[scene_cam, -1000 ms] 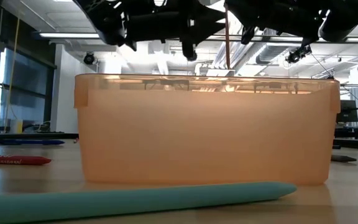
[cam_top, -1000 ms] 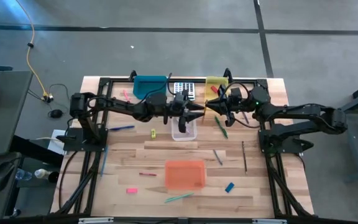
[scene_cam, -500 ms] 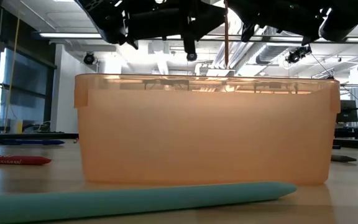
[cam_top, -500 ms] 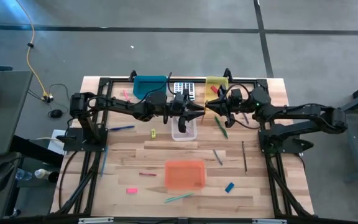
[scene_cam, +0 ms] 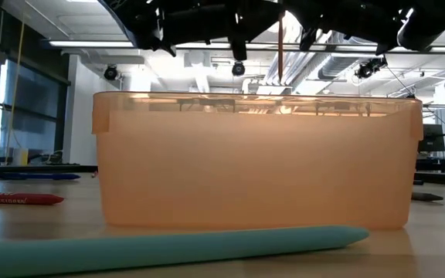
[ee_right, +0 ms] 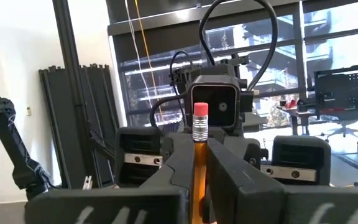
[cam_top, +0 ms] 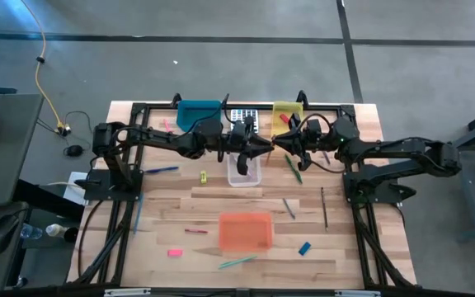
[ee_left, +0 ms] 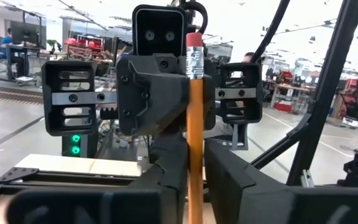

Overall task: Sort crayons/erasers/pens/pencils in bins
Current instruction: Put the yellow pencil into the blue bin

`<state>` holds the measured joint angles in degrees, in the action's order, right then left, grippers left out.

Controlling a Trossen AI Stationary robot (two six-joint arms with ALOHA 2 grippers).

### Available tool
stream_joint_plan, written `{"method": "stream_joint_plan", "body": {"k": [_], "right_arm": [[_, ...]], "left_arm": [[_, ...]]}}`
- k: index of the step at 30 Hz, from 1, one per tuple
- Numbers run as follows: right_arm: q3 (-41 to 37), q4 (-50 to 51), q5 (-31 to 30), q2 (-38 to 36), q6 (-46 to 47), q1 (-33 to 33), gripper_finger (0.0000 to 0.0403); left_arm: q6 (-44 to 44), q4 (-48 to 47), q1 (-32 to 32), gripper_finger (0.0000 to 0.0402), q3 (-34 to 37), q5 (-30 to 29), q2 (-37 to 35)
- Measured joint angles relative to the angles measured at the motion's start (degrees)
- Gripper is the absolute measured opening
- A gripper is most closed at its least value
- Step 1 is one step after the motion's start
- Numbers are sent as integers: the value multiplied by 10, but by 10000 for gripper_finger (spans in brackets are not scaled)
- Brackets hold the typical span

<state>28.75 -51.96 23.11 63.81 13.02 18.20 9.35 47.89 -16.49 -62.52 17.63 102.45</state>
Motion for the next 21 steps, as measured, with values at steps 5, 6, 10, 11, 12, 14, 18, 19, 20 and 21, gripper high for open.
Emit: {"method": "stream_joint_plan", "body": {"k": [5, 6, 10, 11, 12, 14, 18, 19, 20, 21], "right_arm": [[0, -7, -6, 0, -4, -1, 22], [0, -8, -13, 0, -11, -1, 26], [0, -13, -37, -2, -39, 2, 62], [0, -18, -45, -2, -41, 2, 76], [0, -24, -56, -2, -41, 2, 89], [0, -29, -83, -3, -40, 2, 117], [0, -24, -142, -14, -56, 3, 163], [0, -20, -148, -19, -68, 3, 169], [0, -11, -153, -24, -79, 3, 173], [0, -4, -161, -29, -90, 3, 174]], "left_arm": [[-11, -1, 0, 8, 0, -1, 0], [-13, -1, 0, 8, 0, -2, 0], [-24, -31, -11, 7, 0, -2, -14], [-32, -46, -14, 6, 0, -1, -21], [-42, -66, -17, 5, 0, 1, -30], [-65, -108, -25, 4, 0, 2, -49], [-125, -237, -46, 3, 0, -22, -110], [-143, -283, -53, 3, 0, -38, -128], [-160, -323, -59, 3, 0, -57, -146], [-178, -365, -65, 3, 0, -76, -163]]}}
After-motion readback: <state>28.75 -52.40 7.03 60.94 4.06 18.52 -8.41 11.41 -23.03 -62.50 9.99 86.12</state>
